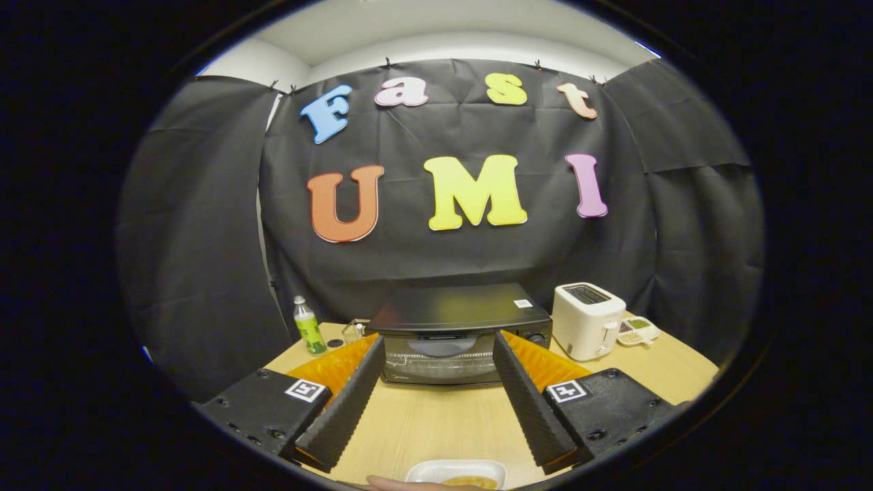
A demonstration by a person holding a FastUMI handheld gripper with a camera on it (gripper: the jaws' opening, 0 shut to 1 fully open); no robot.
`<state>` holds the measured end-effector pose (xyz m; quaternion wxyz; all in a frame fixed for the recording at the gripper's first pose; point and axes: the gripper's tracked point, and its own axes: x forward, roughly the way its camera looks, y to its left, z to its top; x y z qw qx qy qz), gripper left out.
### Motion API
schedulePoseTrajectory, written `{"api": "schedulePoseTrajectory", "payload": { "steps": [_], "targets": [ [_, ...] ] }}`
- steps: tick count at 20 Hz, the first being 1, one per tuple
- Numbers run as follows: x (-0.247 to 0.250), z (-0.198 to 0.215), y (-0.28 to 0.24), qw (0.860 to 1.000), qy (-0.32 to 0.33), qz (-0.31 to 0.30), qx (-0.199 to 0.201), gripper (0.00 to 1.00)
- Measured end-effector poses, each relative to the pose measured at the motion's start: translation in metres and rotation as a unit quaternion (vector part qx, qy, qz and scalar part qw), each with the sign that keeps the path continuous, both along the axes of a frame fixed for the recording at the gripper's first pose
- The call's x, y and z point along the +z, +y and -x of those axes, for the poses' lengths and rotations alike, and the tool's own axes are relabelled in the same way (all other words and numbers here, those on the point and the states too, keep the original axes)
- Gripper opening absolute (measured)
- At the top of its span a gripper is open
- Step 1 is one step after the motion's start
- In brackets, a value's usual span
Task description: Open the toaster oven, put the food inside, and close the toaster oven door.
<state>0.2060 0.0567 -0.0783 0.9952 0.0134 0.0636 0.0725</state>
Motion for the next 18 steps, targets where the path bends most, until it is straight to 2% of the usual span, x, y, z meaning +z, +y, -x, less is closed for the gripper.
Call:
{"api": "schedulePoseTrajectory", "payload": {
  "steps": [4, 9, 12, 15, 18],
  "targets": [
    [-0.021, -0.057, -0.005, 0.999, 0.036, 0.014, -0.015, 1.0],
    [-0.056, -0.116, 0.011, 0.994, 0.101, 0.038, -0.01, 1.0],
    [-0.071, -0.142, 0.011, 0.991, 0.126, 0.026, -0.027, 1.0],
    [-0.088, -0.16, 0.017, 0.987, 0.157, 0.025, -0.026, 1.0],
    [-0.083, -0.171, 0.017, 0.988, 0.143, 0.051, -0.038, 1.0]
  ]
}}
